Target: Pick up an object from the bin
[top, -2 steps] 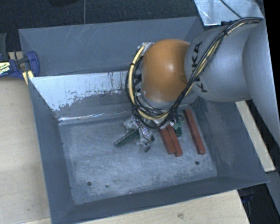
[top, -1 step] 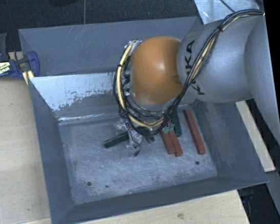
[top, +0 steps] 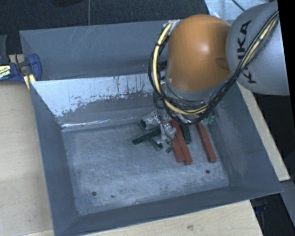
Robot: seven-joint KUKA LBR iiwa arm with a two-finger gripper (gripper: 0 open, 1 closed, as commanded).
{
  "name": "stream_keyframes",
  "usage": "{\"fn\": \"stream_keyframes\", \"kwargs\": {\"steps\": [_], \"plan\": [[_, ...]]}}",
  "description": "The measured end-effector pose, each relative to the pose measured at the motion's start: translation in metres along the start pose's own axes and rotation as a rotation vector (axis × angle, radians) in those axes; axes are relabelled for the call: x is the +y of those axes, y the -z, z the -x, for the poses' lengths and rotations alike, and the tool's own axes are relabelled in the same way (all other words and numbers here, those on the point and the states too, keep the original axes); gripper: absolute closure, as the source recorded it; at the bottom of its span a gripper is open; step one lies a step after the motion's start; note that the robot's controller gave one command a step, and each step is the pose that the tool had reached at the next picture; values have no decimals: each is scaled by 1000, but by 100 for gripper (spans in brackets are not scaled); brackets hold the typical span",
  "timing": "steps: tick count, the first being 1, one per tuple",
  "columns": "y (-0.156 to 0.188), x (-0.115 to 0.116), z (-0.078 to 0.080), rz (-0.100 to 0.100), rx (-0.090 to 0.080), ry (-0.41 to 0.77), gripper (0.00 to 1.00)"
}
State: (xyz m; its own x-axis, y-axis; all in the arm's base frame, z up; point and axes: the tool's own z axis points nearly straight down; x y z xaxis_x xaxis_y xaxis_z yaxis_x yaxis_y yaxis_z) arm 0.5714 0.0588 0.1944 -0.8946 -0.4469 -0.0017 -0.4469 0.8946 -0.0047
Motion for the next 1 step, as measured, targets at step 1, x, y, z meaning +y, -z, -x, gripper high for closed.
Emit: {"fn": "stream_keyframes", "kwargs": {"steps": [1], "plan": [[50,74,16,5,-3,-118,100]]}}
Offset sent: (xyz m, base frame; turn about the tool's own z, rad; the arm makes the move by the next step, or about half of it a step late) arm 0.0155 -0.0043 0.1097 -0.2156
